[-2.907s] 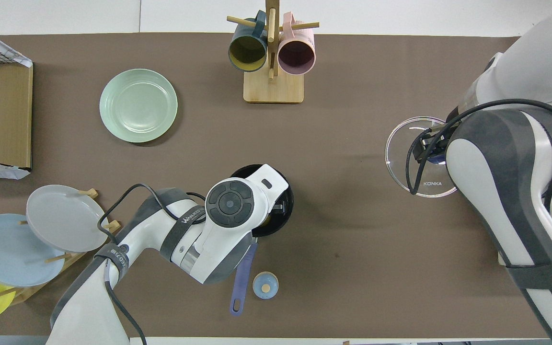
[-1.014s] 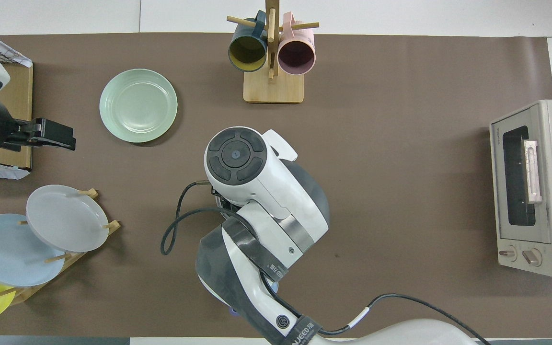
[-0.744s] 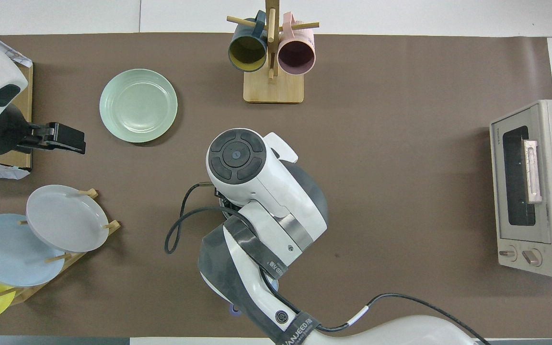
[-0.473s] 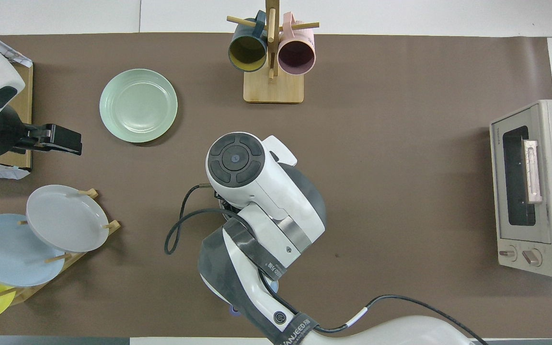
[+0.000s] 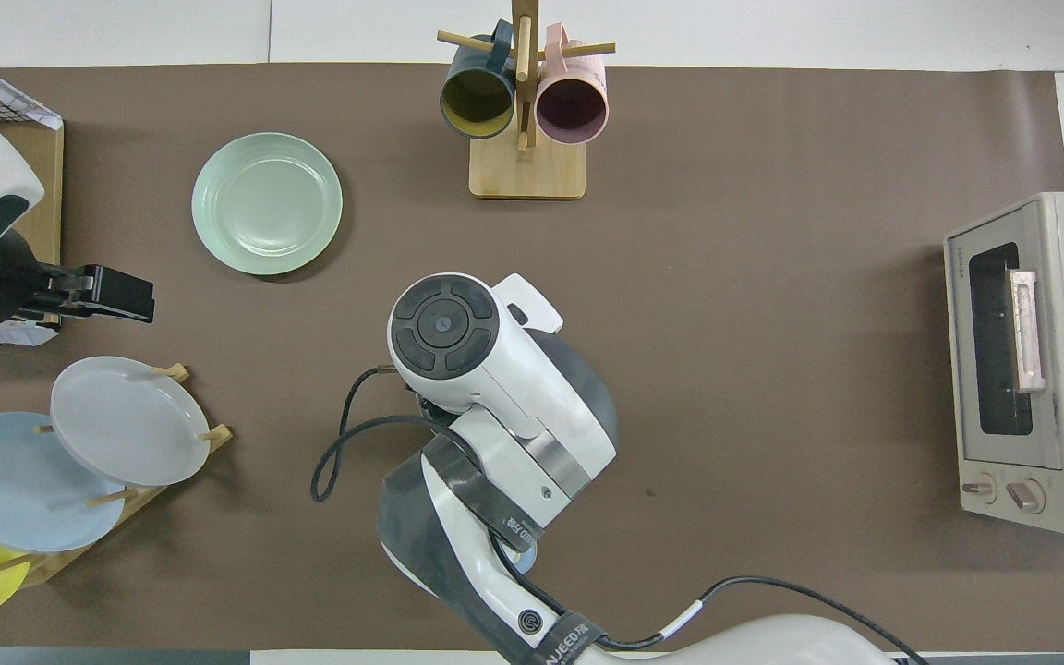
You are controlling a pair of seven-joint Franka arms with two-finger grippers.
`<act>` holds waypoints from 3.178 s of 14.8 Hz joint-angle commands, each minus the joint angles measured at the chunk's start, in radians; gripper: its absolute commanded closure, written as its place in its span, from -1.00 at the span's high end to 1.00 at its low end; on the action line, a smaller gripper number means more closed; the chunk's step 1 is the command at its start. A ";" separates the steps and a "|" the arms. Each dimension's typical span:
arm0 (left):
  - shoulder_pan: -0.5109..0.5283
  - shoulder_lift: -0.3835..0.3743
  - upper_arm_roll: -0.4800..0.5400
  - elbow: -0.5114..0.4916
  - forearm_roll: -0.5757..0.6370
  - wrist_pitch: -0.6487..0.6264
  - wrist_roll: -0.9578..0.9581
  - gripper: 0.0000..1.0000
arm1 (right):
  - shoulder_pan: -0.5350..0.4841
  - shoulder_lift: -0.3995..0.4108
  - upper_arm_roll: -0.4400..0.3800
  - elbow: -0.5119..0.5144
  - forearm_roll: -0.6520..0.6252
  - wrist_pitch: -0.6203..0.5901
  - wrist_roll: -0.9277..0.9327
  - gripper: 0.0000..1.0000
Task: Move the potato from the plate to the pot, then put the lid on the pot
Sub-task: 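Carry the glass lid over the pot with the right gripper, then release the lid onto the pot and withdraw the right gripper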
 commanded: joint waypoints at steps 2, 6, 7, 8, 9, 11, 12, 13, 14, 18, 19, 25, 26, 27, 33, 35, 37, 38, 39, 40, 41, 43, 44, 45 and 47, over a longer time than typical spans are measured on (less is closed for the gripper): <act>-0.009 0.017 0.008 0.050 0.015 -0.038 0.001 1.00 | 0.003 -0.023 0.000 -0.041 -0.019 0.017 0.023 -1.00; -0.009 0.012 0.011 0.041 0.015 -0.047 0.002 1.00 | 0.000 -0.025 0.000 -0.046 -0.019 0.011 0.023 -1.00; -0.009 0.012 0.011 0.043 0.014 -0.047 0.002 1.00 | -0.002 -0.031 0.000 -0.057 -0.020 0.016 0.017 -1.00; -0.006 0.012 0.011 0.043 0.011 -0.047 0.002 1.00 | -0.002 -0.035 0.000 -0.071 -0.022 0.020 0.014 -1.00; -0.003 0.012 0.013 0.041 0.006 -0.047 0.002 1.00 | -0.003 -0.035 0.000 -0.074 -0.022 0.022 0.012 -1.00; -0.001 0.012 0.013 0.041 -0.018 -0.041 -0.008 1.00 | -0.005 -0.035 0.000 -0.074 -0.035 0.022 0.011 -1.00; 0.000 0.012 0.014 0.040 -0.034 -0.044 -0.008 1.00 | -0.005 -0.035 0.000 -0.075 -0.035 0.022 0.011 -1.00; 0.000 0.009 0.014 0.032 -0.038 -0.050 -0.008 1.00 | -0.005 -0.035 0.000 -0.075 -0.035 0.022 0.011 -1.00; 0.000 0.005 0.014 0.023 -0.038 -0.051 -0.008 1.00 | -0.006 -0.035 0.000 -0.075 -0.035 0.022 0.011 -1.00; -0.001 0.005 0.013 0.023 -0.038 -0.051 -0.009 1.00 | -0.006 -0.035 0.000 -0.075 -0.035 0.028 0.019 -1.00; -0.003 0.005 0.013 0.023 -0.038 -0.050 -0.009 1.00 | -0.006 -0.035 0.000 -0.075 -0.034 0.028 0.022 -1.00; 0.002 0.000 0.011 0.021 -0.038 -0.044 -0.009 1.00 | -0.006 -0.038 -0.001 -0.089 -0.034 0.060 0.020 1.00; 0.002 0.000 0.011 0.021 -0.038 -0.042 -0.006 1.00 | -0.009 -0.038 -0.001 -0.084 -0.035 0.060 0.017 1.00; 0.000 0.000 0.010 0.021 -0.038 -0.044 -0.005 1.00 | -0.015 -0.038 -0.003 -0.077 -0.035 0.057 0.014 1.00; 0.005 0.000 0.011 0.021 -0.038 -0.045 -0.006 1.00 | -0.083 -0.101 -0.004 -0.039 -0.037 0.028 -0.020 1.00; 0.005 0.000 0.011 0.021 -0.037 -0.047 -0.006 1.00 | -0.113 -0.123 -0.006 -0.008 -0.038 -0.015 -0.029 1.00; 0.005 0.000 0.011 0.021 -0.037 -0.047 -0.006 1.00 | -0.149 -0.138 -0.012 0.044 -0.037 -0.096 -0.075 1.00; 0.005 0.000 0.011 0.021 -0.038 -0.047 -0.006 1.00 | -0.185 -0.150 -0.012 0.055 -0.037 -0.136 -0.119 1.00; 0.005 0.000 0.011 0.021 -0.038 -0.047 -0.006 1.00 | -0.219 -0.173 -0.012 0.057 -0.035 -0.161 -0.167 1.00; 0.005 0.000 0.011 0.021 -0.037 -0.047 -0.006 1.00 | -0.259 -0.195 -0.012 0.055 -0.034 -0.188 -0.214 1.00; 0.005 0.000 0.011 0.021 -0.038 -0.047 -0.006 1.00 | -0.299 -0.216 -0.011 0.057 -0.032 -0.214 -0.257 1.00; 0.005 0.000 0.011 0.021 -0.037 -0.047 -0.006 1.00 | -0.353 -0.259 -0.012 0.052 -0.032 -0.262 -0.317 1.00; 0.005 0.000 0.011 0.021 -0.038 -0.047 -0.006 1.00 | -0.382 -0.279 -0.014 0.052 -0.032 -0.288 -0.346 1.00; 0.005 0.000 0.011 0.021 -0.038 -0.047 -0.006 1.00 | -0.415 -0.296 -0.014 0.051 -0.032 -0.312 -0.377 1.00; 0.005 0.000 0.011 0.021 -0.038 -0.047 -0.006 1.00 | -0.497 -0.321 -0.012 0.052 -0.032 -0.366 -0.485 1.00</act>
